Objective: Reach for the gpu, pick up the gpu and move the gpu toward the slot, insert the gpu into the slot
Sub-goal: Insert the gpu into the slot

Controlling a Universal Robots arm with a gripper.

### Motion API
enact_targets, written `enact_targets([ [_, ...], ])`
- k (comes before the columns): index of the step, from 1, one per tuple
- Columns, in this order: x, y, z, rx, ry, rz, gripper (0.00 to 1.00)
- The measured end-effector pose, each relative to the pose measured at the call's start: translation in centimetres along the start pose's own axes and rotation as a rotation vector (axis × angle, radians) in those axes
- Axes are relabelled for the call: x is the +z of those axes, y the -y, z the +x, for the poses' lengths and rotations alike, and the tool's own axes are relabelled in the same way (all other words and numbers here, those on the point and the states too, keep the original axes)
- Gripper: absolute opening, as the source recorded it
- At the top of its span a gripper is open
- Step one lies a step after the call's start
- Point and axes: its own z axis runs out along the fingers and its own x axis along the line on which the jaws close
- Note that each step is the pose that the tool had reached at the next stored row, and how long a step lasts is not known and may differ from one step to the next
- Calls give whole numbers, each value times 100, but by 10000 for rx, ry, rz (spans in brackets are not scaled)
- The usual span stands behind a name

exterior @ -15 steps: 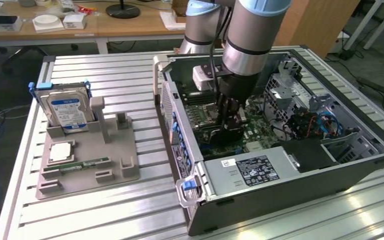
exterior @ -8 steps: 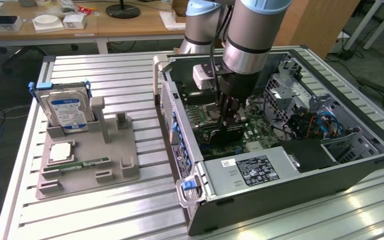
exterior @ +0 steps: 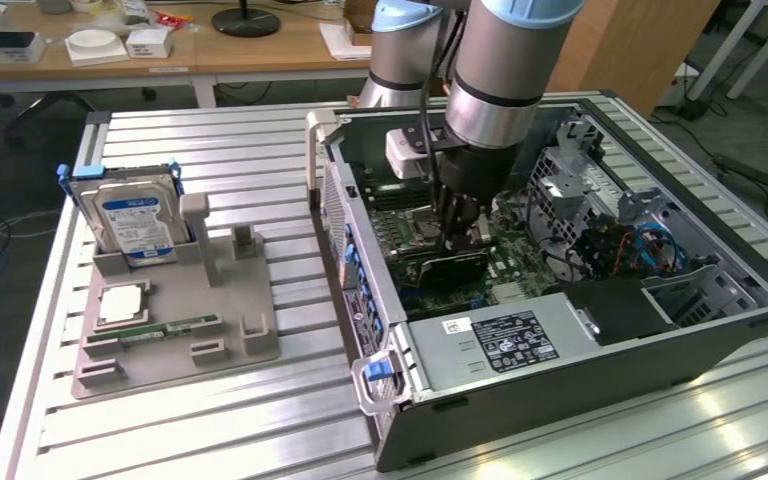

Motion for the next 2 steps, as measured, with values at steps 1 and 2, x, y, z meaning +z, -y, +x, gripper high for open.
enact_targets([
  [1, 0, 0, 0, 0, 0, 0, 10],
  [2, 0, 0, 0, 0, 0, 0, 10],
])
